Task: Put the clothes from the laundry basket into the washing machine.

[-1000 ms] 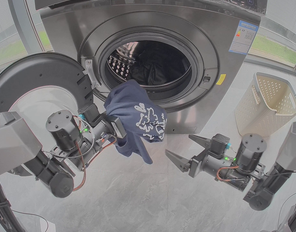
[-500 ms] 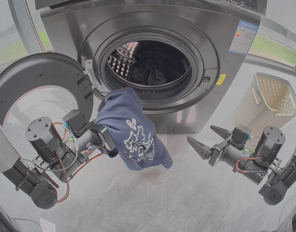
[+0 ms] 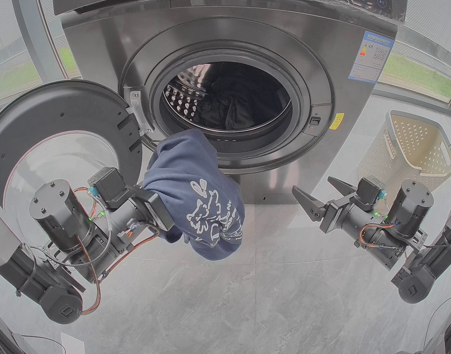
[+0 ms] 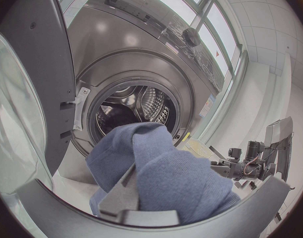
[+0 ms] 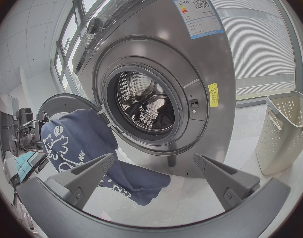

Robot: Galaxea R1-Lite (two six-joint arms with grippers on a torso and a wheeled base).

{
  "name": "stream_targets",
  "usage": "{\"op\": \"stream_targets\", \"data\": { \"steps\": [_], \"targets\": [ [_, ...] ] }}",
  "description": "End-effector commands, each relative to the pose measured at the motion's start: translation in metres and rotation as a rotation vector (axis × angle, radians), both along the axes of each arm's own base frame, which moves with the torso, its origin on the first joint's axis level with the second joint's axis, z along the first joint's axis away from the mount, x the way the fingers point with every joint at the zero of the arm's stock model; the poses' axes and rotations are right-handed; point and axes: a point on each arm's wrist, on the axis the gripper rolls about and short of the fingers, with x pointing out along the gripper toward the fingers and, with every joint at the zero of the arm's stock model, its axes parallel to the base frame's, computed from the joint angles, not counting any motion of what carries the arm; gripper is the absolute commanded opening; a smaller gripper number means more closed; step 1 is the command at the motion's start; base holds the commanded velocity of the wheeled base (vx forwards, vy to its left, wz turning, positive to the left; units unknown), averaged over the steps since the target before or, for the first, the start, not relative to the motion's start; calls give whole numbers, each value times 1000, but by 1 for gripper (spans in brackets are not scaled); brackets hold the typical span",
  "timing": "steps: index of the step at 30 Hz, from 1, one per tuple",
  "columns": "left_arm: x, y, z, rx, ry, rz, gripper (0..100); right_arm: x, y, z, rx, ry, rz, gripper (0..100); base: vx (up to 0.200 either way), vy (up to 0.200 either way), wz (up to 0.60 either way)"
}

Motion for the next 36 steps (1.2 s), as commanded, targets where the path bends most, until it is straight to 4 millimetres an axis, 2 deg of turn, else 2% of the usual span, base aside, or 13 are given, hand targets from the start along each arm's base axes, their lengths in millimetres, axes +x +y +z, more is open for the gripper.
{"op": "stream_targets", "data": {
  "steps": [1, 10, 24, 31, 36],
  "targets": [
    [-4, -4, -1, 5, 4, -18, 0, 1, 2, -2, -3, 5, 4, 100, 0, 0, 0],
    [-8, -4, -8, 31, 22, -31, 0, -2, 2, -6, -11, 19, 10, 100, 0, 0, 0],
    [-3, -7, -17, 77, 29, -22, 0, -8, 4, -12, -27, 46, 25, 100, 200, 0, 0],
    [-1, -11, -20, 83, 36, -33, 0, -28, 11, -24, -71, 96, 97, 100, 200, 0, 0],
    [-3, -16, -17, 78, 22, -52, 0, -56, 20, -37, -128, 144, 212, 100, 120, 0, 0]
  ]
}}
